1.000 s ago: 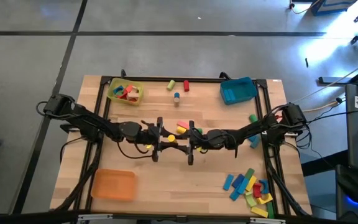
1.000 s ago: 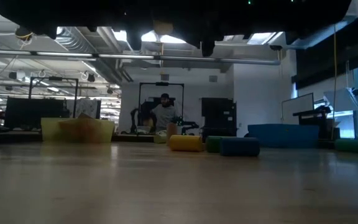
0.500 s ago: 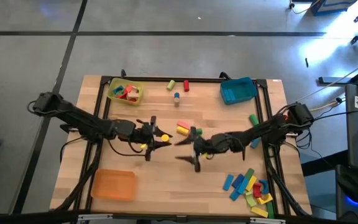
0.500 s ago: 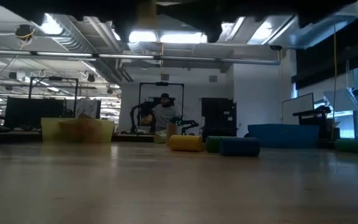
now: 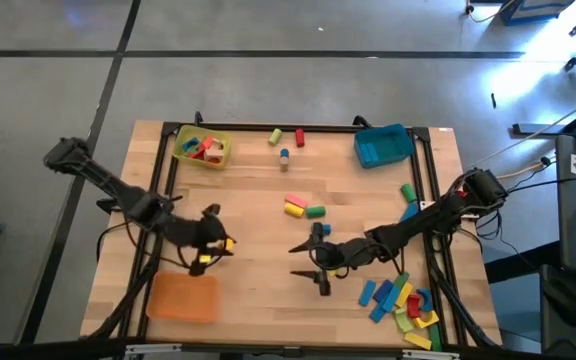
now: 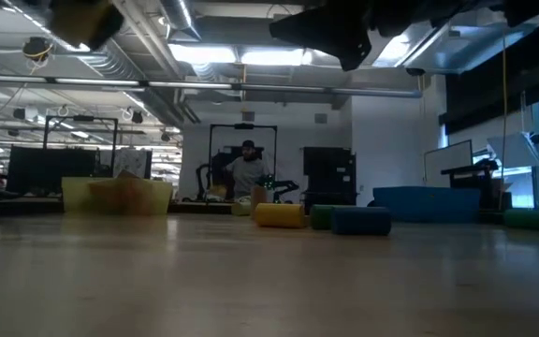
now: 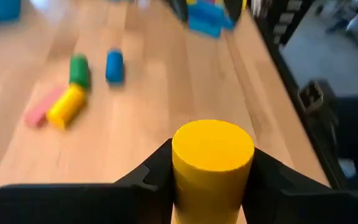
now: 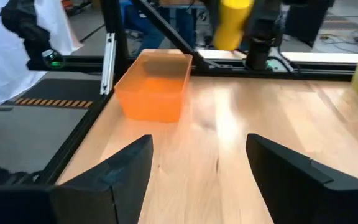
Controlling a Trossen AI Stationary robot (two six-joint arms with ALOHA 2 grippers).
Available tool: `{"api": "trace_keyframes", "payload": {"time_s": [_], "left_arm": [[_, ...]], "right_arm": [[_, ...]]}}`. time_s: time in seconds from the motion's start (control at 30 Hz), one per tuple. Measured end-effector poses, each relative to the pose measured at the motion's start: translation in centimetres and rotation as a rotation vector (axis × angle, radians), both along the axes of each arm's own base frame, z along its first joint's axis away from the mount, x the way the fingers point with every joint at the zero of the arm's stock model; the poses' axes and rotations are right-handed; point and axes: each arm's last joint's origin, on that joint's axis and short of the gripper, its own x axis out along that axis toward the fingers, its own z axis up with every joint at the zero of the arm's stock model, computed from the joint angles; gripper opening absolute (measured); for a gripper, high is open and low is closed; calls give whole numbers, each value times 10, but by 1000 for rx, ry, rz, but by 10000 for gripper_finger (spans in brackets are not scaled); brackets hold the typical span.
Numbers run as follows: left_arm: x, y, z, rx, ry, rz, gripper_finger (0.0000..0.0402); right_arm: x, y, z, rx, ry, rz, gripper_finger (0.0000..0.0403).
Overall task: Sort blocks by size
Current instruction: Put the yellow cylindrical block into the light orange bin
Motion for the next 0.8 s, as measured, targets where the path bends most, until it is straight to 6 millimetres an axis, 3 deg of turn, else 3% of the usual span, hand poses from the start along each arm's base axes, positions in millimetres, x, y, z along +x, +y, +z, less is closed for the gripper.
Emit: {"api": "trace_keyframes", "payload": {"time_s": [0.23,0.53,0.8], "left_arm": [[-9,-41,6,-49,228,21,116],[-31,-91,-32,-172,534,116,116],[-39,-110,-55,-213,695,191,116]], "right_arm": [[0,-1,-1,41,16,-25,261],[0,-1,-3,55,34,-32,262],[0,-3,-4,41,44,-62,262]]}}
